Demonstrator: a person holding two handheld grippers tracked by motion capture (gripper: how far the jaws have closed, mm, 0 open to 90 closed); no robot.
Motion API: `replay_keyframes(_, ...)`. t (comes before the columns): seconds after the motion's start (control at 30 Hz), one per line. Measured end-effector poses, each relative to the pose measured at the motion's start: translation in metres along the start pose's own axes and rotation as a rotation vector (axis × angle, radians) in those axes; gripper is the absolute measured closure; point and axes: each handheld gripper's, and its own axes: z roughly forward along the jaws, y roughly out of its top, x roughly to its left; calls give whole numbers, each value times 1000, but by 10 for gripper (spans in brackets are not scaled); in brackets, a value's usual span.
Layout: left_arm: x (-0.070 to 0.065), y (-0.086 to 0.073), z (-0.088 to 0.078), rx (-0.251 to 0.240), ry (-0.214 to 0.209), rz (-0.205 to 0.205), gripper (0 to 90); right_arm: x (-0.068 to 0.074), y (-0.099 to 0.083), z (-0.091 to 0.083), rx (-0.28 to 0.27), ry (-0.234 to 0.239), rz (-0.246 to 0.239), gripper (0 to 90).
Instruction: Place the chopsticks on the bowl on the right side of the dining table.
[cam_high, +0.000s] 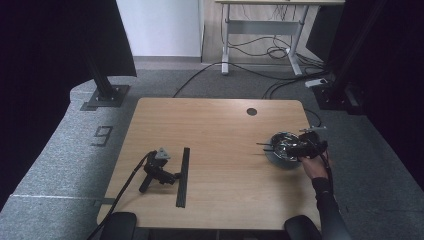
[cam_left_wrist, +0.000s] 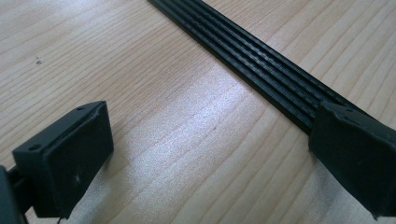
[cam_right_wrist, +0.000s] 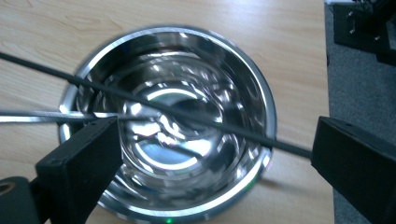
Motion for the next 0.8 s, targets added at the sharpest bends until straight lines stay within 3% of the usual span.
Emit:
replay_keyframes(0.27, 0, 0, 0, 0, 0, 0, 0, -6, -20, 1, -7, 6, 19, 46)
replay_keyframes(0.8, 0, 0, 0, -1, 0, 0, 0, -5, -24, 18, 15, 15, 31, 47)
